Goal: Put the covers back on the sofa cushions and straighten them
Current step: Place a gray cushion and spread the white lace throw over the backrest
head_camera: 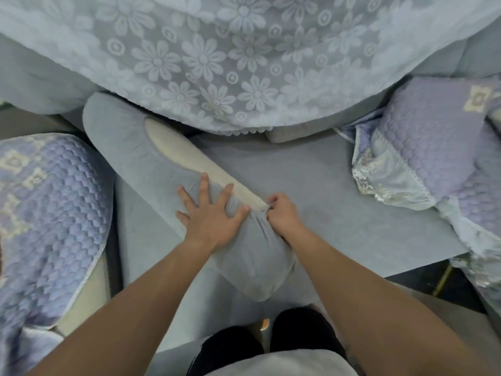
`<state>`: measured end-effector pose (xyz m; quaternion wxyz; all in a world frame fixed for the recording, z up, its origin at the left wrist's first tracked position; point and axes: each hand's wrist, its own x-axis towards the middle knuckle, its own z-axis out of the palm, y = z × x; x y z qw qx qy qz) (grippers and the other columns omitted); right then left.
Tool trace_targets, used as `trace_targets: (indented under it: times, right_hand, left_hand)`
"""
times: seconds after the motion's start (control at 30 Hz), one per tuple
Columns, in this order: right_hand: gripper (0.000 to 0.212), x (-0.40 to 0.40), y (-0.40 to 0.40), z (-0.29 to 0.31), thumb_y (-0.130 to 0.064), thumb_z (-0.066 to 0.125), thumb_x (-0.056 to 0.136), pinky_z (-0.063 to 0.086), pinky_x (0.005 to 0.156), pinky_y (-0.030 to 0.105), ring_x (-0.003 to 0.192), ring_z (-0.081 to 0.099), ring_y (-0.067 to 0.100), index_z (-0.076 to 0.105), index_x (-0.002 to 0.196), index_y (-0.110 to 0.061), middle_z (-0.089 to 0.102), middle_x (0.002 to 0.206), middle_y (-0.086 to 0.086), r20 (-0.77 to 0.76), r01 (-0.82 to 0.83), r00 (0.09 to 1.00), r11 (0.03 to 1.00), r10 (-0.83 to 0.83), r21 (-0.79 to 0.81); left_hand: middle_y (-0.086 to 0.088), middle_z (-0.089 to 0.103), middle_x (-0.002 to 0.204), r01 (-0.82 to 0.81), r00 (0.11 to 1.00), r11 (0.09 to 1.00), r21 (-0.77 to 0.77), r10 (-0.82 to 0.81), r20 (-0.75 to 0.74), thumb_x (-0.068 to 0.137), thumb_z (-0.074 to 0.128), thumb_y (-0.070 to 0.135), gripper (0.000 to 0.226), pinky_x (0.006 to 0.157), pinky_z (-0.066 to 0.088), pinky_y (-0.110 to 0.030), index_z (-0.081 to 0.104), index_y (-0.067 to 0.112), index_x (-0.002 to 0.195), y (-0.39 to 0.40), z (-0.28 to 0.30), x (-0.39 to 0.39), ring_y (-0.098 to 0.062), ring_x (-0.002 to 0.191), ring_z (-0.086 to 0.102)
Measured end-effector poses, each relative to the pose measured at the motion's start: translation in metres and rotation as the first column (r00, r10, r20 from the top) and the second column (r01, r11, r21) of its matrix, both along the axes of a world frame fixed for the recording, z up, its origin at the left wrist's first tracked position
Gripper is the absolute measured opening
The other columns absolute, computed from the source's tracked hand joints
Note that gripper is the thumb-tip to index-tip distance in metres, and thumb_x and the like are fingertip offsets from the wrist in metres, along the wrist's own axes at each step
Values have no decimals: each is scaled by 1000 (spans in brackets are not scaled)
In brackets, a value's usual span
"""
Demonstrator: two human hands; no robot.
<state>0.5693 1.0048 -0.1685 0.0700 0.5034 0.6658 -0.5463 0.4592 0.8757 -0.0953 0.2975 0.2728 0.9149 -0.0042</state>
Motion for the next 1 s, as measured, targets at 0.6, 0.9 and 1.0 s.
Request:
trace_targets:
  times: [0.6, 0.9, 1.0]
  right_hand:
    - [65, 48, 9, 98, -25, 63, 84, 54, 90, 53, 100, 61, 23, 39, 145, -25, 56, 131, 0, -21, 629, 761, 746, -648, -217]
    - [68, 42, 6, 74, -23, 53, 95, 38, 111, 41, 134, 46, 32, 22, 156, -22, 40, 152, 14, 64, 357, 927, 923, -368, 141]
    - [66, 15, 6, 75, -22, 47, 94, 28, 116, 43, 140, 30, 40, 20, 154, -16, 17, 159, 20, 268, 228, 910, 922, -316, 312]
  left_hand:
    - [15, 43, 147, -561, 745, 749, 352, 271, 609, 98, 58, 25, 46, 114, 39, -44, 52, 42, 140, -67, 39, -28, -11, 133, 46]
    - [-2, 38, 156, -525, 765, 813, 252, 320, 559, 99, 55, 30, 52, 114, 38, -47, 41, 36, 149, -101, 40, -68, -23, 140, 41]
    - [-7, 39, 156, -487, 811, 842, 233, 336, 480, 100, 53, 26, 55, 115, 34, -39, 38, 26, 152, -102, 34, -89, -26, 140, 41]
